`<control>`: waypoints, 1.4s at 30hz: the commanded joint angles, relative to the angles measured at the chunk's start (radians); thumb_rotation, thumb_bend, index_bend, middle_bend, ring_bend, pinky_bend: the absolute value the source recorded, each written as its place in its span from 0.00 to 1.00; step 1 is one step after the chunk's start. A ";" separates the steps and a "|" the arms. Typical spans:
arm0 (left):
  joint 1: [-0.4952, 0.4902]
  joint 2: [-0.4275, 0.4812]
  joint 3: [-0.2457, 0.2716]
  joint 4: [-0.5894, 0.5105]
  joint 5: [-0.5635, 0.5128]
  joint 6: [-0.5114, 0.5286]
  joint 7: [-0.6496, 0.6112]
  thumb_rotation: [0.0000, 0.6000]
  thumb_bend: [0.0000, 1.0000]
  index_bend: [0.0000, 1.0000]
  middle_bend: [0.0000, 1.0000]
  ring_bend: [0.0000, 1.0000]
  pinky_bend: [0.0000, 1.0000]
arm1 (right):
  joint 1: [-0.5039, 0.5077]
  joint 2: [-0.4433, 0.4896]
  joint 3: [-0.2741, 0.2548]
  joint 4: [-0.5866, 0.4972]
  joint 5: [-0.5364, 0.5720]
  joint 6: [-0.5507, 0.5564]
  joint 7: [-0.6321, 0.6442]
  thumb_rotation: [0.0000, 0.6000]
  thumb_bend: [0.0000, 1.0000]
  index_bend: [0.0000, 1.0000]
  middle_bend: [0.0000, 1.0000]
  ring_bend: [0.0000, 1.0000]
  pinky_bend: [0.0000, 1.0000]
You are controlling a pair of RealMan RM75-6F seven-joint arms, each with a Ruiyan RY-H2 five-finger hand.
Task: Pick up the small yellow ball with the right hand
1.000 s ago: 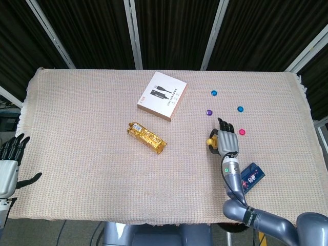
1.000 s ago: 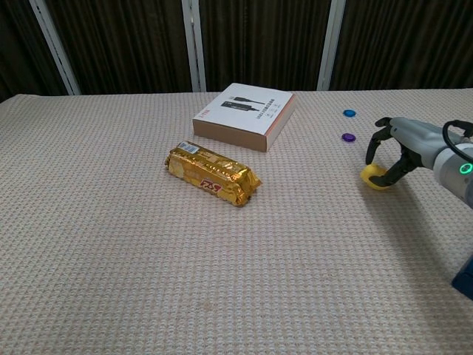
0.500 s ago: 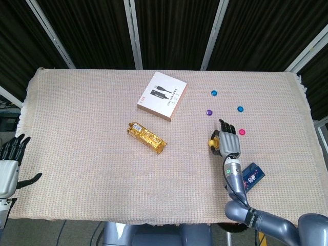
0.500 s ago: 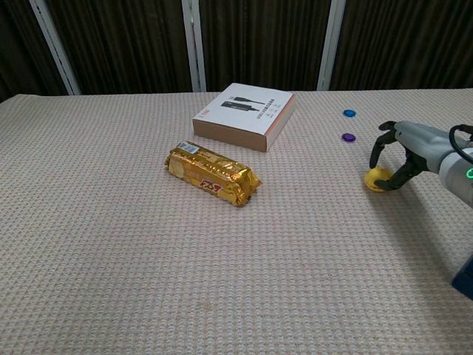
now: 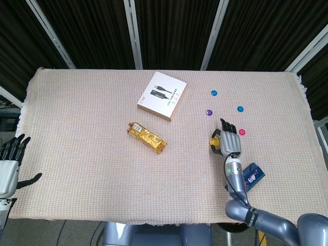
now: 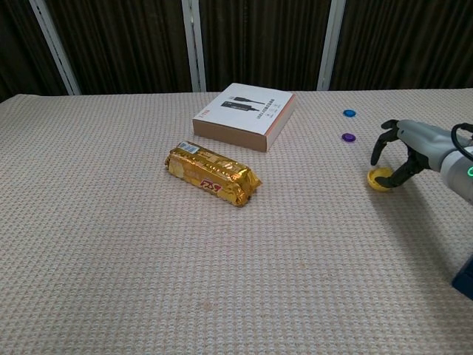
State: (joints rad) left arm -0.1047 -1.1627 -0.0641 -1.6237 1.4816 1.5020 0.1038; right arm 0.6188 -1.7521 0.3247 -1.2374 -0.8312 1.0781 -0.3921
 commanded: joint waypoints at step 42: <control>-0.003 0.019 0.022 0.028 0.023 -0.019 -0.022 1.00 0.02 0.00 0.00 0.00 0.09 | -0.411 0.653 -0.242 -0.604 -0.398 0.354 0.138 1.00 0.00 0.00 0.00 0.00 0.00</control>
